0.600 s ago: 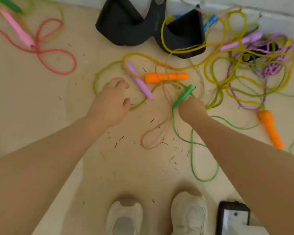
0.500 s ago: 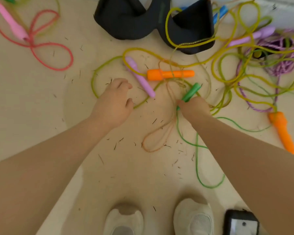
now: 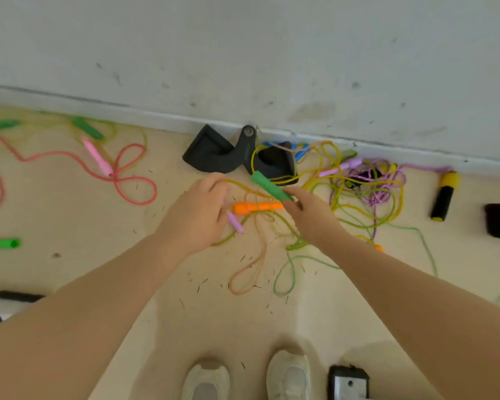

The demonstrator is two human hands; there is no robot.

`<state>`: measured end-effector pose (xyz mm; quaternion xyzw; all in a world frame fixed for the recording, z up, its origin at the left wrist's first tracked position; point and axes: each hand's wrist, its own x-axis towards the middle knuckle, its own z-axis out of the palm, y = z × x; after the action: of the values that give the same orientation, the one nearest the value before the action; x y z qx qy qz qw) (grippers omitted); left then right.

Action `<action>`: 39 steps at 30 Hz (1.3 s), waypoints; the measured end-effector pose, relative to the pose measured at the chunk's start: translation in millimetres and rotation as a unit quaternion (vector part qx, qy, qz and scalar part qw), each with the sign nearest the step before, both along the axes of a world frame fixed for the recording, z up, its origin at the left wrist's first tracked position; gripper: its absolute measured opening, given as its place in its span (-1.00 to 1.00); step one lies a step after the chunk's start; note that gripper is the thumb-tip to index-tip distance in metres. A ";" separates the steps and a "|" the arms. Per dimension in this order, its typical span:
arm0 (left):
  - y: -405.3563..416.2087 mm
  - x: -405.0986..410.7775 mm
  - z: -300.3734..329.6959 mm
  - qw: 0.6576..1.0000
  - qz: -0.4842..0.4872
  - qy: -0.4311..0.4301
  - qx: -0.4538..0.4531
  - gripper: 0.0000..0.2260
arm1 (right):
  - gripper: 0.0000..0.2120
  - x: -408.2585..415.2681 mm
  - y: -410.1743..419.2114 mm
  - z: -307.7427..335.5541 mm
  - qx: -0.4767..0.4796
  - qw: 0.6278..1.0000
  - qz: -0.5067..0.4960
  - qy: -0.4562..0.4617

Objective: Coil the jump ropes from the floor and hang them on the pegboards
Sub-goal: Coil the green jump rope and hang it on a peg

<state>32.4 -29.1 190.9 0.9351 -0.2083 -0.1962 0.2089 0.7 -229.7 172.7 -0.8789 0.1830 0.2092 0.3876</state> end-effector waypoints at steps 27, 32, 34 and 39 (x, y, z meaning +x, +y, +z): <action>-34.2 -36.9 703.8 0.952 -0.056 0.025 -0.300 -0.57 | -0.85 -40.5 43.0 726.8 0.018 0.961 0.100 -0.256; -21.8 -45.3 716.5 0.974 -0.081 -0.057 -0.204 -0.77 | -0.85 -69.7 19.0 744.5 0.018 0.962 0.101 -0.255; -16.1 -50.5 720.2 0.973 -0.058 -0.054 -0.217 -0.83 | -0.88 -80.8 1.0 747.7 0.002 0.964 0.093 -0.249; -1.4 -55.8 736.3 0.828 0.065 0.111 -0.546 -0.67 | -0.88 -103.9 -42.2 744.9 0.048 0.959 -0.030 -0.276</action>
<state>-23.4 -30.5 927.2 0.6523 -0.1952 -0.1385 0.7192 -103.2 -271.9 917.6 -0.8767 0.0847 -0.0451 0.4713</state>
